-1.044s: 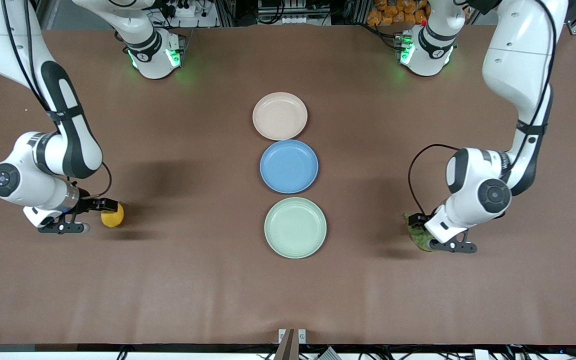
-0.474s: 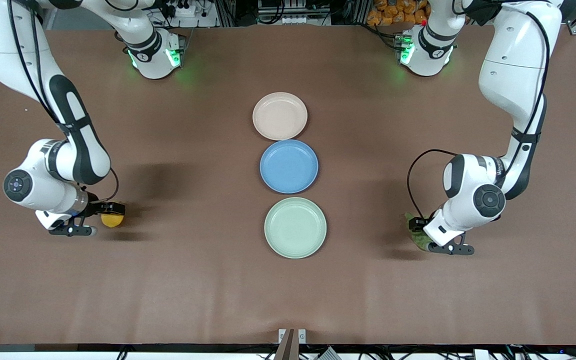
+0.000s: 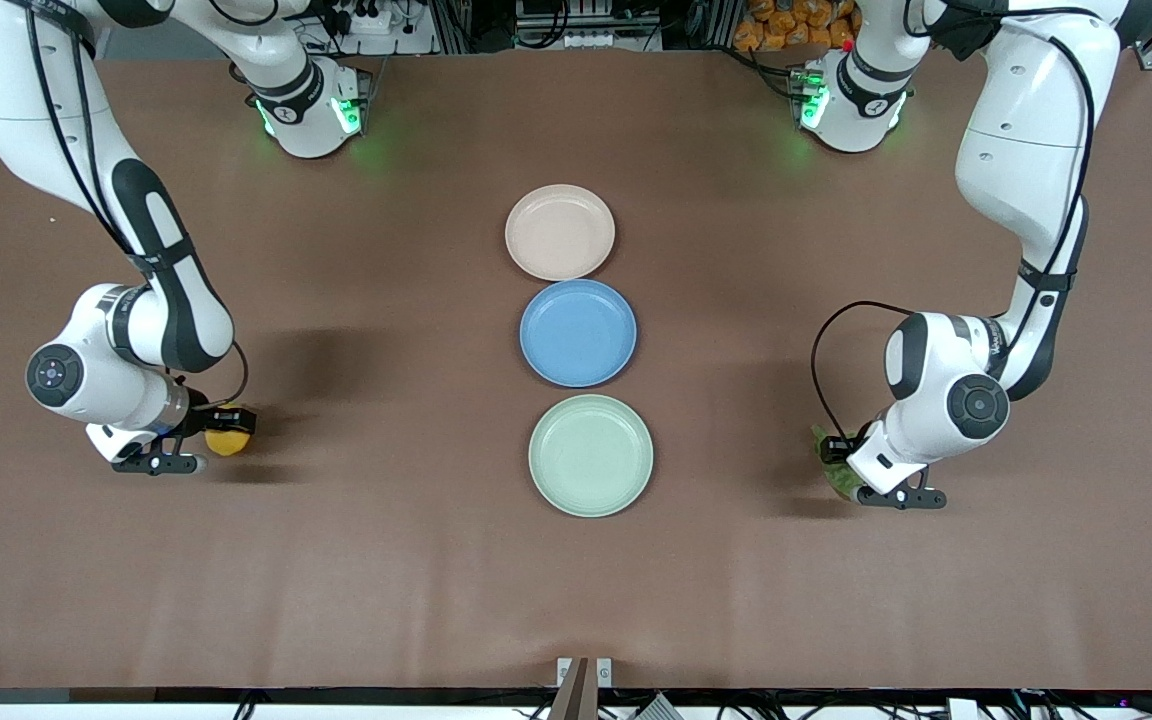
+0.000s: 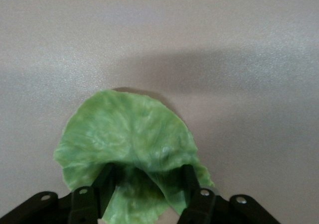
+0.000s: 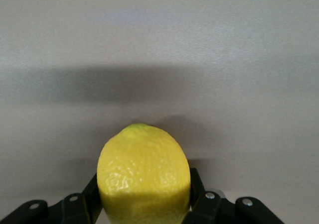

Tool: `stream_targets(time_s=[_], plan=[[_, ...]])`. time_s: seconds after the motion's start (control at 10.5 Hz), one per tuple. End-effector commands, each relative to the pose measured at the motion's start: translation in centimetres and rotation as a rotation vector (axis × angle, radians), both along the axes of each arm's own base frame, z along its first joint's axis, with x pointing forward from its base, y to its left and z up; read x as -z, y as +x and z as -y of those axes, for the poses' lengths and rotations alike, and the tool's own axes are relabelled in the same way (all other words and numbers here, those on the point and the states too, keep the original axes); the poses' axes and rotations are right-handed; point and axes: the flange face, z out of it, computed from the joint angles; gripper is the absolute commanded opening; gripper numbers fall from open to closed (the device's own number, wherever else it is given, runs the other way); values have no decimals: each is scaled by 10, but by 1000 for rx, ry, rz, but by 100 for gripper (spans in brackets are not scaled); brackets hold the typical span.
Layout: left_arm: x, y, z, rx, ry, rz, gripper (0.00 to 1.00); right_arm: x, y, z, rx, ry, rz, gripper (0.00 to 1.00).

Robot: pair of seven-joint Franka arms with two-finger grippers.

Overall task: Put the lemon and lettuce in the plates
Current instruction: 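Close the right gripper on the lemon while the left gripper grasps the lettuce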

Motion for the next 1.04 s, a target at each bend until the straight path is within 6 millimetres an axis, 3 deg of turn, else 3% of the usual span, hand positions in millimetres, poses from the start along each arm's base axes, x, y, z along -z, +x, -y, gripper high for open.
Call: stream_targets(time_s=[0.0, 0.09, 0.19, 0.38, 0.66, 0.95], plan=[[0, 7, 1, -28, -16, 13, 25, -11, 6, -21, -23, 14, 11, 0], [-2, 7, 2, -24, -17, 16, 4, -17, 6, -32, -30, 17, 5, 0], [-7, 11, 3, -23, -17, 26, 0, -21, 7, -47, -14, 17, -4, 0], [-17, 15, 11, -10, -17, 48, 0, -31, 9, -86, 27, 12, 2, 0], [-42, 19, 19, -3, -28, 80, 0, -47, 13, -115, 19, 28, 7, 0], [-78, 16, 79, 38, -71, 129, 0, -49, 14, -135, 36, 29, 14, 0]])
